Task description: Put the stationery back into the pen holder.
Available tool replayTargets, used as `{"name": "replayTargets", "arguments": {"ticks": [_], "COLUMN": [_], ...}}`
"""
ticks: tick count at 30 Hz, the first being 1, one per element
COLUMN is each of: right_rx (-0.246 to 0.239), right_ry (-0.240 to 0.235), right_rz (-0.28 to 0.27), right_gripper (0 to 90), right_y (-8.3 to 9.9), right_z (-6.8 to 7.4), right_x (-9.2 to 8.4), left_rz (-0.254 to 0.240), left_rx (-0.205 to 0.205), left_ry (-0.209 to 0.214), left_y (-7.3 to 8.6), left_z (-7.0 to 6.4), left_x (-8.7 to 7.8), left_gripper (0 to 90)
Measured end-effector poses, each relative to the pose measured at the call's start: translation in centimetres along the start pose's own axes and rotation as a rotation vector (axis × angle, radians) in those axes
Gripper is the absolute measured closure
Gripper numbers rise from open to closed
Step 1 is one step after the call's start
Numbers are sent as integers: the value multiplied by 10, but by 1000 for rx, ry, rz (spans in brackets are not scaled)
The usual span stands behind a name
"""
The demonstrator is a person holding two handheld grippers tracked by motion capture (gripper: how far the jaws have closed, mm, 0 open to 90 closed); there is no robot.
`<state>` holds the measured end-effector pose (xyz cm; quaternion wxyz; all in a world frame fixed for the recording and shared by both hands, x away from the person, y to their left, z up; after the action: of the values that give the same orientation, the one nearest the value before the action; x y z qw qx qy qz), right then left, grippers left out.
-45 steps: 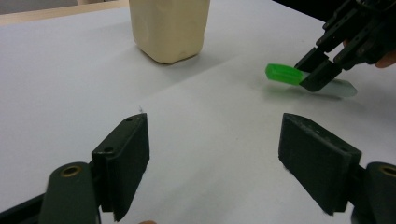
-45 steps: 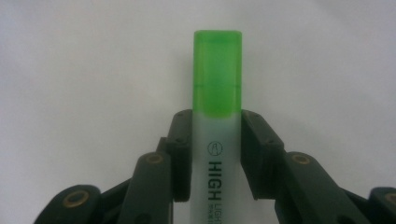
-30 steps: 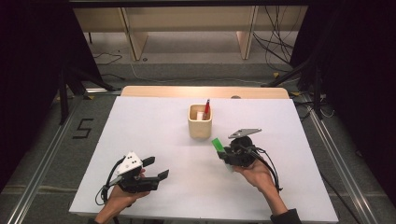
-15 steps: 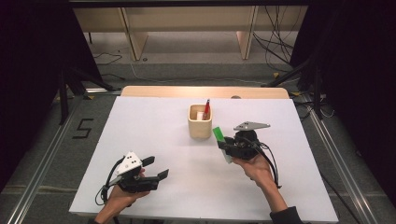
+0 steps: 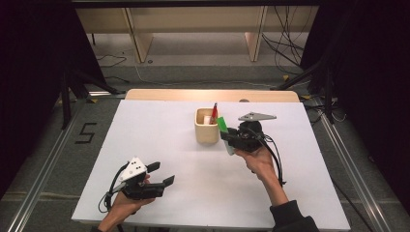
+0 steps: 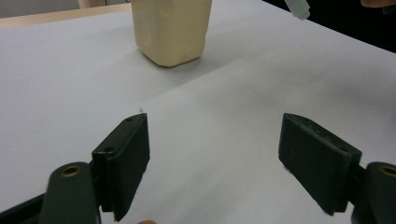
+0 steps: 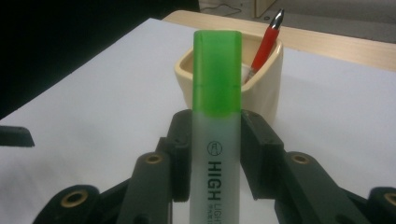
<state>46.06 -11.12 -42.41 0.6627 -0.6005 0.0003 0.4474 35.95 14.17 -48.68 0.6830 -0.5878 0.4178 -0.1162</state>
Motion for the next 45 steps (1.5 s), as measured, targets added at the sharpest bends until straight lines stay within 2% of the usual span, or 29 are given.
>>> {"name": "replayTargets", "arguments": {"ticks": [11,16,27,35,45], "right_rx": [-7,-7,-12,-33,-25], "right_ry": [10,-9,17,50,68], "right_rz": [-36,-54,-72,-68,-59], "right_gripper": [671,671,671,671,671], "right_y": [-27,-41,-68,-77,-83], "right_z": [5,10,12,9,9], "right_x": [10,15,29,42,61], "left_rz": [-10,-9,-11,-13,-14], "left_rx": [-9,-8,-9,-6,-6], "left_ry": [-3,-1,0,-3,0], "left_y": [-1,-1,-1,-2,-2], "left_z": [2,2,2,2,2], "left_x": [-1,-2,-2,-2,-3], "left_gripper": [243,243,243,243,243]}}
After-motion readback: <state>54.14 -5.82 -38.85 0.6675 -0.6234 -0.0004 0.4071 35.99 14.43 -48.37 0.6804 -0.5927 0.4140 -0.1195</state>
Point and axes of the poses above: each handheld gripper's, and its own axes: x roughly forward along the jaws, y roughly out of its underside, z roughly to its left, the point moved 7 cm from there along x, roughly forward along the jaws, and after that the axes turned 6 degrees about x, right-handed, at the moved point
